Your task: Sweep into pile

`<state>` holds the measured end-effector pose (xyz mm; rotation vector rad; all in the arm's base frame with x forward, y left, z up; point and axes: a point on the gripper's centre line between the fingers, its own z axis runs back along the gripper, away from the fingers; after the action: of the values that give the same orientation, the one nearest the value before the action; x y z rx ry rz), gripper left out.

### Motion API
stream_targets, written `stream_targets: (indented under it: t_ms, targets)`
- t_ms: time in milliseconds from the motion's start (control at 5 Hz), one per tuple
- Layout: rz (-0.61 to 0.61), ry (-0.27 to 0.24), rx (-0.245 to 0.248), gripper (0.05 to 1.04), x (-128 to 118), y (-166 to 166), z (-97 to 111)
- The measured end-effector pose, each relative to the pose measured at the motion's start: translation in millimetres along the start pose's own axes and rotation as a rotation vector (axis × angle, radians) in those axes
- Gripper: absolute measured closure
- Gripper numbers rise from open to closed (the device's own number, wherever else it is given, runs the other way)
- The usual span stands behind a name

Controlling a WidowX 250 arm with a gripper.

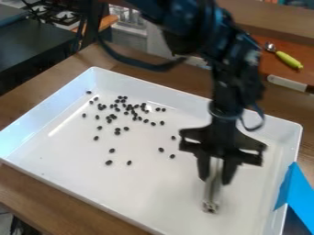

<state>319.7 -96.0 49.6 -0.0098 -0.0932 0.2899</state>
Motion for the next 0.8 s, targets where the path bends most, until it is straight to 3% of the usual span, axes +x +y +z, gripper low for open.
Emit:
stream_targets:
  t_ms: [400, 800]
  targets:
    - [-0.122, -0.025, -0.084, 0.73, 13.4, 80.5, -1.3]
    - [-0.213, 0.03, -0.135, 0.73, 13.9, 161.7, 2.8]
